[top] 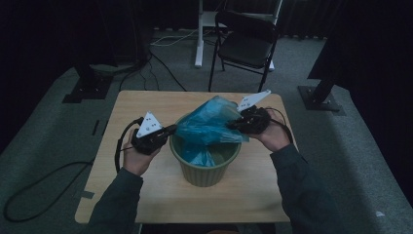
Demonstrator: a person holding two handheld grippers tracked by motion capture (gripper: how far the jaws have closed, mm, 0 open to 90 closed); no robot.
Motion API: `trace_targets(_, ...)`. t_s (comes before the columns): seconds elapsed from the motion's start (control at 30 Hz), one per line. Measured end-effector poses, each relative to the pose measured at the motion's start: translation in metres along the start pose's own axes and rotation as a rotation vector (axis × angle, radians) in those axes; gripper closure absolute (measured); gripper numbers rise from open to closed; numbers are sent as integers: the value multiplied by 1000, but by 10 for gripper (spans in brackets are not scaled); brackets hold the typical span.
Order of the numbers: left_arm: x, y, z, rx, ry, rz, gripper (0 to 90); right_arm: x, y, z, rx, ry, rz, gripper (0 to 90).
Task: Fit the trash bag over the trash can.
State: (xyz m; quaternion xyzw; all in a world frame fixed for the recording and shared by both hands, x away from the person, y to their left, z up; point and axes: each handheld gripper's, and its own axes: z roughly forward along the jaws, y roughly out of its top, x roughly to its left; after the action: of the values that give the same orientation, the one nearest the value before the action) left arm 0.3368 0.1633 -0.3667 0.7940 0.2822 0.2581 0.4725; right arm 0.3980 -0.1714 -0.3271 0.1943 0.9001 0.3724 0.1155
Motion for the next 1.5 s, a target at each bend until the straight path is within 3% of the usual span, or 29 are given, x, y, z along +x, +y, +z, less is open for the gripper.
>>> trace_targets(0.17, 7, -7, -6, -3, 19, -31, 896, -6, -4, -5, 12, -51, 29, 893)
trace_targets(0.43, 16, -20, -13, -2, 25, -81, 895, -9, -13, -13, 15, -59, 41, 895)
trace_targets(0.57, 17, -23, -14, 5, 28, -90, 895, -10, -16, -16, 11, -62, 54, 897)
trace_targets(0.77, 13, -22, -13, -2, 6, -75, 888, -7, -18, -18, -30, -14, 46, 894)
trace_targets(0.87, 12, -21, -12, -4, 4, -71, 883, -6, -16, -19, -36, -20, 42, 842)
trace_targets(0.97, 11, -20, -11, -7, -1, -71, 874, -4, -11, -22, -80, -5, 39, 757)
trace_targets(1.13, 11, -20, -11, -7, -2, -72, 869, -3, -9, -19, -82, -5, 30, 684)
trace_targets(1.27, 11, -20, -11, -2, 1, -71, 862, -5, -10, -18, -80, -16, 35, 652)
trace_targets(1.5, 11, -20, -11, -7, 8, -74, 855, -10, -7, -28, -148, -51, 40, 600)
